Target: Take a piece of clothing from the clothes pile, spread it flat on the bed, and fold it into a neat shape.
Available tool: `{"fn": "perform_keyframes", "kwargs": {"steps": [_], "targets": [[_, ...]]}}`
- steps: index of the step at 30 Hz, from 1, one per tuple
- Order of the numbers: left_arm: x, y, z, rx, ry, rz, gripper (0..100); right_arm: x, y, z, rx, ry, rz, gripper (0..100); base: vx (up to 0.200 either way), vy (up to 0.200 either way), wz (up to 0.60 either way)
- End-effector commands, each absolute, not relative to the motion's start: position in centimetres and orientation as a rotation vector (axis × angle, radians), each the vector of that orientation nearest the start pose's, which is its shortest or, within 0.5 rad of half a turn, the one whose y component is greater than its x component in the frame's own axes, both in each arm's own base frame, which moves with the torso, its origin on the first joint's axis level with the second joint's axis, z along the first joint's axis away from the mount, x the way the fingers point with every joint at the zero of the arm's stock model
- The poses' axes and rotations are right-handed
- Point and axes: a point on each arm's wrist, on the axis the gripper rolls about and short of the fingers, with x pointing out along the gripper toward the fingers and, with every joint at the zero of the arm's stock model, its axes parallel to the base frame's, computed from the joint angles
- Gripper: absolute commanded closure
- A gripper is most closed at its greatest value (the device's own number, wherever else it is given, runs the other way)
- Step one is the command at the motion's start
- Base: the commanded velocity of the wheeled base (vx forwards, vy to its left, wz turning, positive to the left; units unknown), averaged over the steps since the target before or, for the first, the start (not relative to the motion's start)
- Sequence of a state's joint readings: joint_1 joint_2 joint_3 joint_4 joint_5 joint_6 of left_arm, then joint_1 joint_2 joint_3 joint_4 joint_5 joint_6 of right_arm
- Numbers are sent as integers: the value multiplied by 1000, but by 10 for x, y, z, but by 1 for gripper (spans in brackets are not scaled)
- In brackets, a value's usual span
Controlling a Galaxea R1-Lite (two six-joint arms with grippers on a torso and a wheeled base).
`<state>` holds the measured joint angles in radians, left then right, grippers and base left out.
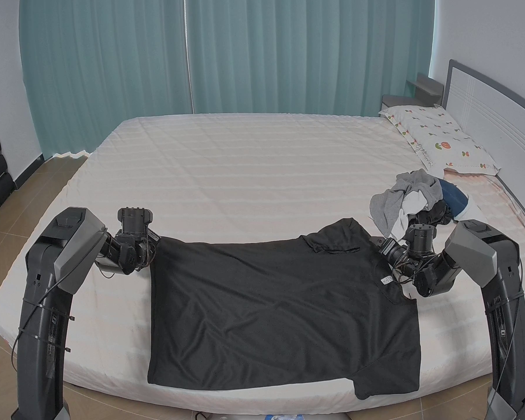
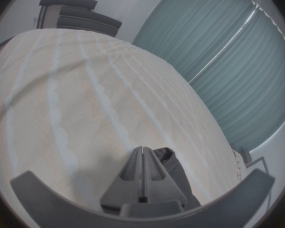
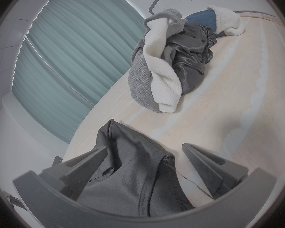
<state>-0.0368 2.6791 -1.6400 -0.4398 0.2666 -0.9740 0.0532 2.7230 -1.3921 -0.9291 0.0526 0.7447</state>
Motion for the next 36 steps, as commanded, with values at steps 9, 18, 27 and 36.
{"fn": "perform_keyframes", "kwargs": {"steps": [9, 18, 27, 36], "targets": [[506, -13, -36, -850, 439, 488, 100, 486, 21, -76, 745, 400, -74, 100, 0, 0, 0], [508, -14, -36, -851, 434, 478, 100, 502, 6, -71, 769, 258, -137, 100, 0, 0, 0], [512, -16, -34, -849, 420, 461, 100, 505, -2, -69, 774, 226, -141, 100, 0, 0, 0], [512, -19, -34, -846, 424, 458, 100, 504, 1, -73, 768, 218, -132, 100, 0, 0, 0]]}}
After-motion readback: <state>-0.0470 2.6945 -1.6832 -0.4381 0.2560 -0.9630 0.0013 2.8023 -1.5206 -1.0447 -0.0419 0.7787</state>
